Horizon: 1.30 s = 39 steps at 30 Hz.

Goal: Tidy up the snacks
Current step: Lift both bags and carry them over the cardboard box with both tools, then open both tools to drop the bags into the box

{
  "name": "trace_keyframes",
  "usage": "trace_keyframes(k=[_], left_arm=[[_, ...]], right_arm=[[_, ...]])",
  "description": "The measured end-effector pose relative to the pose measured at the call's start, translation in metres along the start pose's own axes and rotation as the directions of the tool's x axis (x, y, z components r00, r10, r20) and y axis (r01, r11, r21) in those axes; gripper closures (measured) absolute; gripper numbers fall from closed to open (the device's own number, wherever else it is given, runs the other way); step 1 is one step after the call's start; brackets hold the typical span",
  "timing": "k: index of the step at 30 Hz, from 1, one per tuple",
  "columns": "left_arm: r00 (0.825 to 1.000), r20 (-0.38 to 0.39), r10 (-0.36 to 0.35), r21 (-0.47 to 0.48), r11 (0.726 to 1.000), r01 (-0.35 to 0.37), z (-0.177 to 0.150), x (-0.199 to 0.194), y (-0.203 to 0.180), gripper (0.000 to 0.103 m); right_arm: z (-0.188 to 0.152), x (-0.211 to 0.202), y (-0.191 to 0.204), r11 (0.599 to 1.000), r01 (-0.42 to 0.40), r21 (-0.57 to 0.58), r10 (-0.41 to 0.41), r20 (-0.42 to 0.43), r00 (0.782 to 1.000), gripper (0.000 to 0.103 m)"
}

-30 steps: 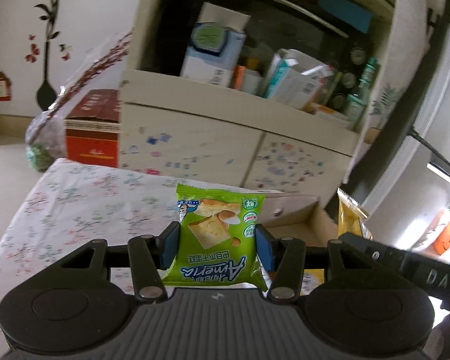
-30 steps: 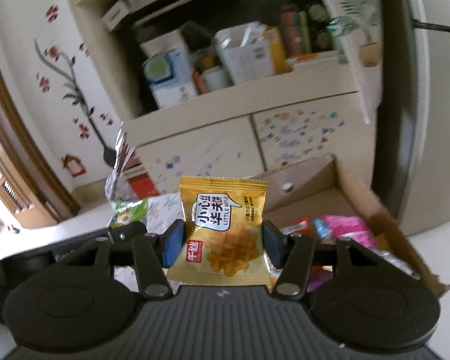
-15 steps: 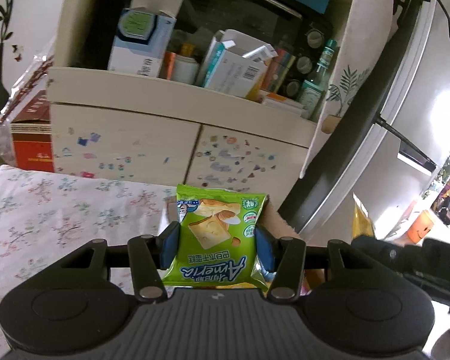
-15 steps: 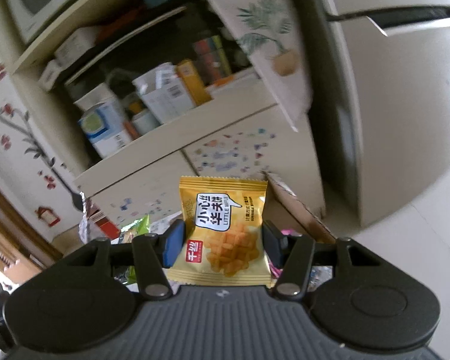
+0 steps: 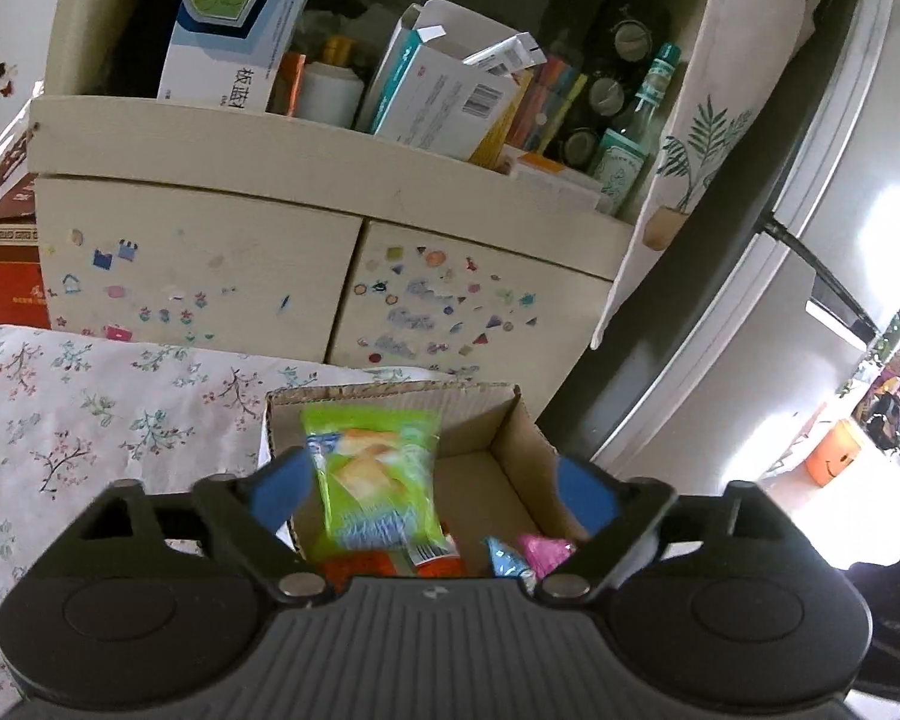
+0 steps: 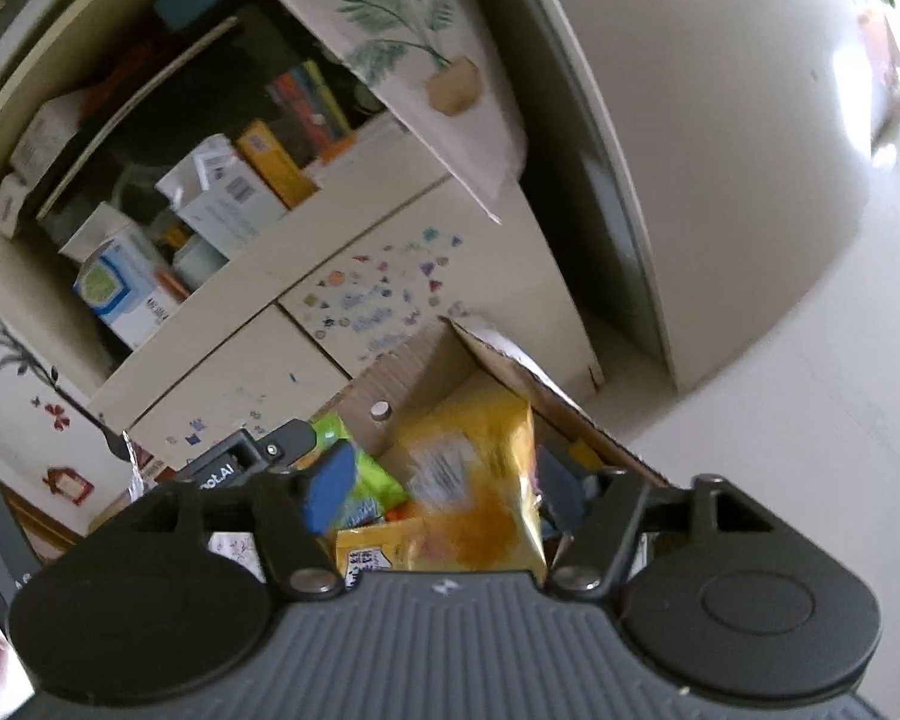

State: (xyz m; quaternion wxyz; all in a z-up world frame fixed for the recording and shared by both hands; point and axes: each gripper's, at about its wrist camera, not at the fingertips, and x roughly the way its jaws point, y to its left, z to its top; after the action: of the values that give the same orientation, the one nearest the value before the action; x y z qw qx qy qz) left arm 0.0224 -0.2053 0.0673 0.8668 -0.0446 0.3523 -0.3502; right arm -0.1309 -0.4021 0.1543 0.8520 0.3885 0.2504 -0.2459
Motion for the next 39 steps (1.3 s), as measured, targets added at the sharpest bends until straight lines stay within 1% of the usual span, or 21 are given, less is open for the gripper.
trace_keyframes(k=[2,4,8,11,13,15,20,24,29,32,36,39], left_arm=[[1.000,-0.006,0.002,-0.010,1.000,-0.002,0.003,-0.003,-0.001,0.007],[0.999,-0.018,0.027,-0.003,1.000,-0.027,0.005,-0.008,-0.004,0.004],[0.996,-0.042,0.080,0.055,0.995,-0.078,0.004,-0.019,-0.010,0.003],[0.992,-0.052,0.112,0.075,0.991,-0.108,0.001,-0.032,-0.008,0.002],[0.990,-0.053,0.132,0.089,0.988,-0.127,-0.002,-0.042,-0.006,0.002],[0.988,-0.054,0.148,0.097,0.985,-0.142,-0.006,-0.051,-0.005,0.000],[0.980,-0.075,0.185,0.152,0.973,-0.172,-0.021,-0.067,-0.007,0.000],[0.978,-0.097,0.187,0.174,0.970,-0.168,-0.033,-0.081,-0.007,0.000],[0.976,-0.108,0.189,0.203,0.965,-0.164,-0.049,-0.100,-0.007,0.000],[0.974,-0.113,0.198,0.218,0.961,-0.170,-0.058,-0.109,-0.007,0.000],[0.970,-0.123,0.209,0.220,0.959,-0.179,-0.068,-0.119,-0.002,0.000],[0.967,-0.127,0.219,0.212,0.959,-0.189,-0.072,-0.124,0.002,0.000]], right_arm=[[0.001,-0.001,-0.002,1.000,-0.004,0.012,0.004,0.008,1.000,0.024],[0.001,-0.003,0.000,1.000,0.000,0.000,0.000,0.019,1.000,0.024],[0.000,-0.006,0.007,0.999,0.018,-0.037,-0.018,0.019,1.000,0.020],[-0.001,-0.011,0.012,0.997,0.037,-0.070,-0.035,0.031,0.999,0.019],[-0.002,-0.017,0.015,0.993,0.055,-0.101,-0.051,0.047,0.998,0.016],[-0.003,-0.024,0.017,0.989,0.075,-0.130,-0.066,0.069,0.995,0.015],[-0.016,-0.042,0.016,0.968,0.154,-0.200,-0.133,0.115,0.984,0.011],[-0.033,-0.052,0.016,0.952,0.200,-0.232,-0.177,0.116,0.977,0.011],[-0.054,-0.063,0.014,0.951,0.210,-0.226,-0.195,0.086,0.977,0.010],[-0.067,-0.066,0.014,0.942,0.238,-0.238,-0.228,0.069,0.971,0.010],[-0.079,-0.075,0.021,0.925,0.255,-0.281,-0.235,0.102,0.967,0.010],[-0.084,-0.076,0.020,0.925,0.256,-0.282,-0.241,0.086,0.967,0.010]])
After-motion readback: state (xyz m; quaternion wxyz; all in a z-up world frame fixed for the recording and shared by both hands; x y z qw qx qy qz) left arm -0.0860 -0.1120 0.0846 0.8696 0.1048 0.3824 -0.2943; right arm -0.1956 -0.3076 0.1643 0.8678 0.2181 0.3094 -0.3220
